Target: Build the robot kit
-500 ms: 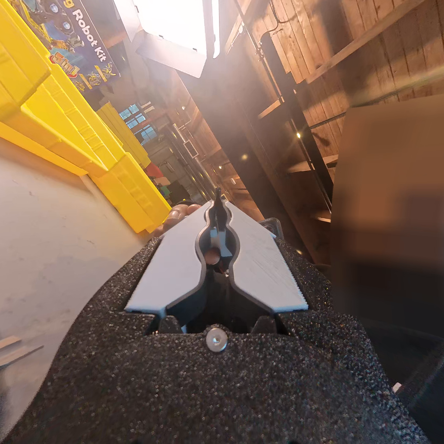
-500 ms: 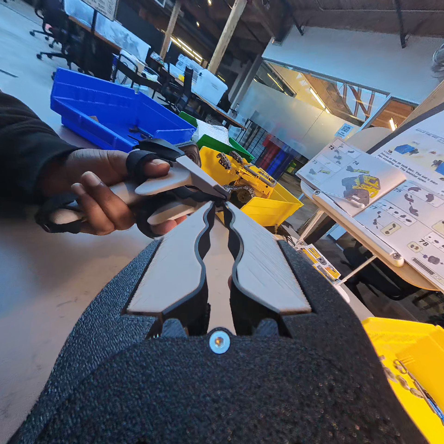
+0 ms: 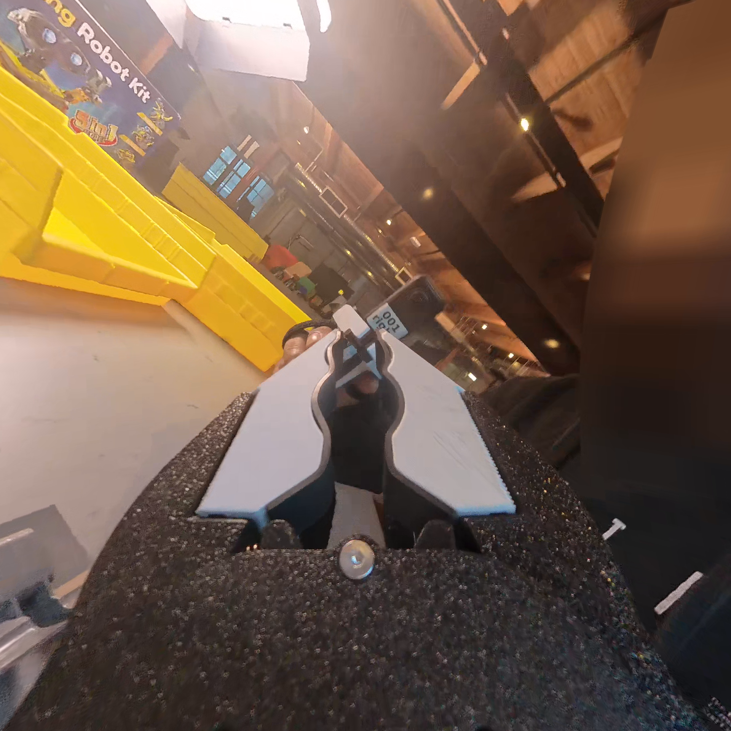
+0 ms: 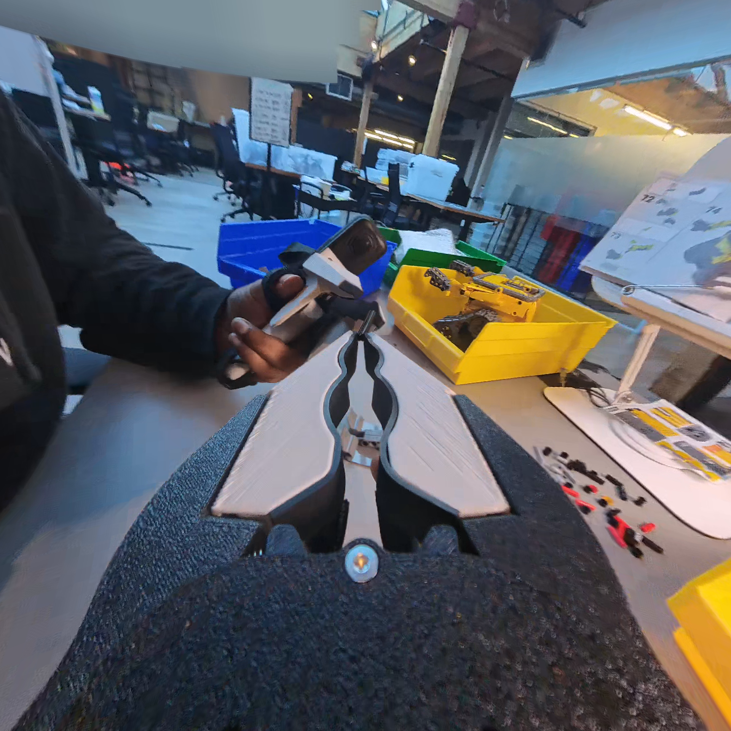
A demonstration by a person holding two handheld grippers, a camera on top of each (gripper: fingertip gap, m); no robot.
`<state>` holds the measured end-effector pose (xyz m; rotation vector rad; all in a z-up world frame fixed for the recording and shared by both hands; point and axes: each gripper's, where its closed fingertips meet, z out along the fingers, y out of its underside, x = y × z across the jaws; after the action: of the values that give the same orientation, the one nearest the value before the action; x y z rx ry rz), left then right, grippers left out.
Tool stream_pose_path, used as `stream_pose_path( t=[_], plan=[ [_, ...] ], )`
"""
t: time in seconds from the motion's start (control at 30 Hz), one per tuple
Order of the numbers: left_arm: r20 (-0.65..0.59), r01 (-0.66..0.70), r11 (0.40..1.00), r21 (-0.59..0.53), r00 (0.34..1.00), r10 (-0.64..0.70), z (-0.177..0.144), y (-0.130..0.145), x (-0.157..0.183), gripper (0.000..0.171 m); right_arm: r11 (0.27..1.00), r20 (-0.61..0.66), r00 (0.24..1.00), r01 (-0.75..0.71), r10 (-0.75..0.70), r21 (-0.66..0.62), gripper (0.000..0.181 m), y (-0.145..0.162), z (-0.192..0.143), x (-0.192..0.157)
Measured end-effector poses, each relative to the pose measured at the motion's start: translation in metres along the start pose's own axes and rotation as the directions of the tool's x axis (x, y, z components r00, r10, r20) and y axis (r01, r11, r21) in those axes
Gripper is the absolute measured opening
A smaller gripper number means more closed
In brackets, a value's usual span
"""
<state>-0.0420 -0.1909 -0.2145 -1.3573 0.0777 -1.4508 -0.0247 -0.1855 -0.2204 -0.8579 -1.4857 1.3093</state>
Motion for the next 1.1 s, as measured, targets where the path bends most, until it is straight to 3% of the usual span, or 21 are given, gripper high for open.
stream_pose_path(
  t=[0.13,0.27,0.83,1.1],
  plan=[
    [0.013,-0.191,0.974,-0.119,0.981,0.194,0.002,0.011,0.008,0.019,0.992,0.109,0.988,-0.118,0.112,0.051,0.003,-0.009,-0.006,-0.008],
    [0.007,-0.295,0.939,-0.176,0.954,0.301,0.005,0.02,0.013,0.02,0.986,0.165,0.976,-0.156,0.144,0.063,0.003,-0.012,-0.008,-0.015],
    [-0.023,-0.382,0.901,-0.208,0.922,0.386,0.005,0.025,0.022,0.003,0.986,0.204,0.968,-0.158,0.146,0.045,0.004,-0.009,-0.008,-0.023],
    [-0.036,-0.576,0.793,-0.199,0.813,0.581,0.007,0.028,0.032,0.004,0.984,0.228,0.962,-0.169,0.151,0.064,0.012,-0.016,-0.006,-0.03]
  ],
)
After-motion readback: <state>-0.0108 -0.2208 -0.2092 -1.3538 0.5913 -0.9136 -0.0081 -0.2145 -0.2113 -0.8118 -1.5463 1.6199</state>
